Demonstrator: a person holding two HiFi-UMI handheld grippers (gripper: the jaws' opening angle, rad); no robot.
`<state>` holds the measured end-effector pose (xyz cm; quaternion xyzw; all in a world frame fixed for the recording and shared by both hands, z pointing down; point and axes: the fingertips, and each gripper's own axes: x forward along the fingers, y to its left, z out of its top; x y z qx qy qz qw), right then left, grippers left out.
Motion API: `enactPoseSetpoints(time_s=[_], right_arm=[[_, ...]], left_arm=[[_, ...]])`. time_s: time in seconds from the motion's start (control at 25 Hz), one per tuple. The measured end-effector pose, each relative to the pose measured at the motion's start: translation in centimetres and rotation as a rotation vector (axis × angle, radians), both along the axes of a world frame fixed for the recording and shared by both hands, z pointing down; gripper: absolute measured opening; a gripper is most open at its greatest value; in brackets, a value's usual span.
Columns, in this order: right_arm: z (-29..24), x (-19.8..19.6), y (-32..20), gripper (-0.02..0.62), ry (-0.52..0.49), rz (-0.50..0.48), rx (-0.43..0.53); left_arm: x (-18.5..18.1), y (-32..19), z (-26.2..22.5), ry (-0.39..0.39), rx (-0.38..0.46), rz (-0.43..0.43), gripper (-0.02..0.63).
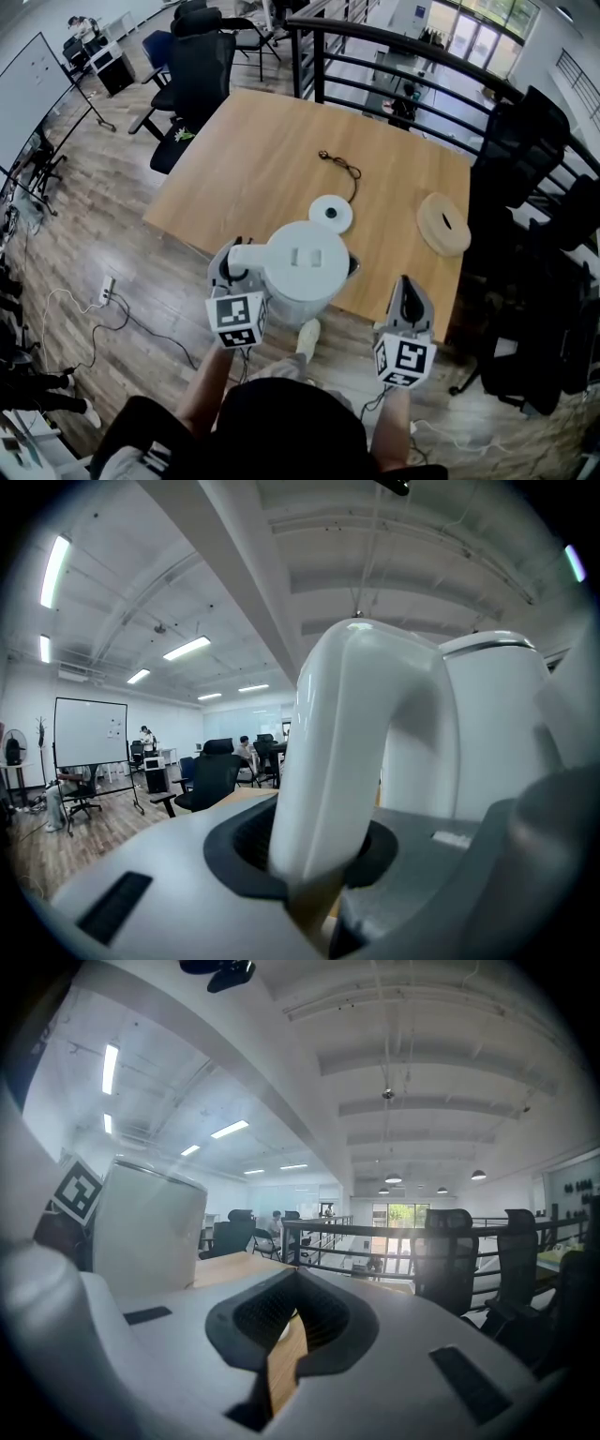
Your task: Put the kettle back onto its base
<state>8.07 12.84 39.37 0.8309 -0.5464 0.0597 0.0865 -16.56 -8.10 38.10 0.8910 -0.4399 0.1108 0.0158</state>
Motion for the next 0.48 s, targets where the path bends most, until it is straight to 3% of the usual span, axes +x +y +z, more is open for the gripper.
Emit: enactPoseSetpoints(time_s=[0.48], right_arm=[[-0.3,3.5,-6.0,-0.002,0.017,0.011,0.007]], left_arm=[[3.2,-7.1,0.2,0.019,0.021,-0.008,0.069]])
